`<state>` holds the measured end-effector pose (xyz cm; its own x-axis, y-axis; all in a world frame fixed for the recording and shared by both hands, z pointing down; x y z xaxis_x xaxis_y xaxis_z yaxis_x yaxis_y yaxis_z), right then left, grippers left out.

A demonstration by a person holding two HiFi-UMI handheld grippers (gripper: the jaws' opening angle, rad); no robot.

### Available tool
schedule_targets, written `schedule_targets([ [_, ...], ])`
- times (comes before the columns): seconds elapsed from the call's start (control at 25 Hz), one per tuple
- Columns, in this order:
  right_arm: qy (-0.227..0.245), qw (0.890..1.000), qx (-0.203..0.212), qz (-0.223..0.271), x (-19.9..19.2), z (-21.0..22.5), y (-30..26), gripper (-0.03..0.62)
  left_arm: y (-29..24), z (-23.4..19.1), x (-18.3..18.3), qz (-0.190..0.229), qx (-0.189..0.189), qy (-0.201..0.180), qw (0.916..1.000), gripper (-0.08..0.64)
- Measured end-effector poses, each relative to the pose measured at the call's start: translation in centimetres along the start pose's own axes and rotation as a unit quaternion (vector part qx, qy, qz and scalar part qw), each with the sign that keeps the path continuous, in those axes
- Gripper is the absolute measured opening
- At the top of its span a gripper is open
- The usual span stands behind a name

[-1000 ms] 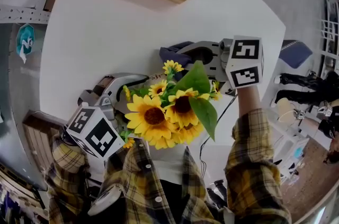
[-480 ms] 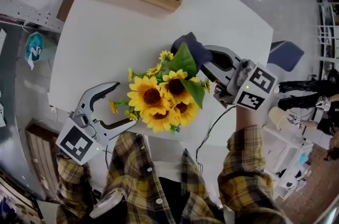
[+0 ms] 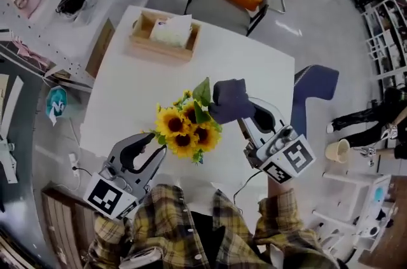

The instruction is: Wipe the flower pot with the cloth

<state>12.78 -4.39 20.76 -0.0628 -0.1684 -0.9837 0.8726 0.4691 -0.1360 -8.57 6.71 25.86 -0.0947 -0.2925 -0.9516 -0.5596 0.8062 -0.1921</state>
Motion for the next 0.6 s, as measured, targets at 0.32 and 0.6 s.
schedule_targets([
  [0.32, -0.011, 0.998, -0.034, 0.054, 4.5, -4.9, 3.9, 0.028, -0.4, 4.6, 5.9, 0.032, -0.009, -0.037, 0.9987, 0.063],
  [0.6, -0.008, 0.998, -0.031, 0.059, 4.9, -8.0, 5.0, 0.028, -1.1, 6.5, 7.5, 0.031, -0.008, -0.063, 0.9975, 0.009],
])
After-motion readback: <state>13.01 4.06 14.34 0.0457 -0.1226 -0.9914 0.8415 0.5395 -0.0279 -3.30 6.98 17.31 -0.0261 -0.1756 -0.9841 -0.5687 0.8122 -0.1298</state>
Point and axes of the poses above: the fingertips, and each gripper's own axes: y backward along the fingers, z to its right, x out of its top, the point moved 5 cm from there along y, backward along the fingers, and after that the axes turned 8 degrees about x, right-handed, at the moved point
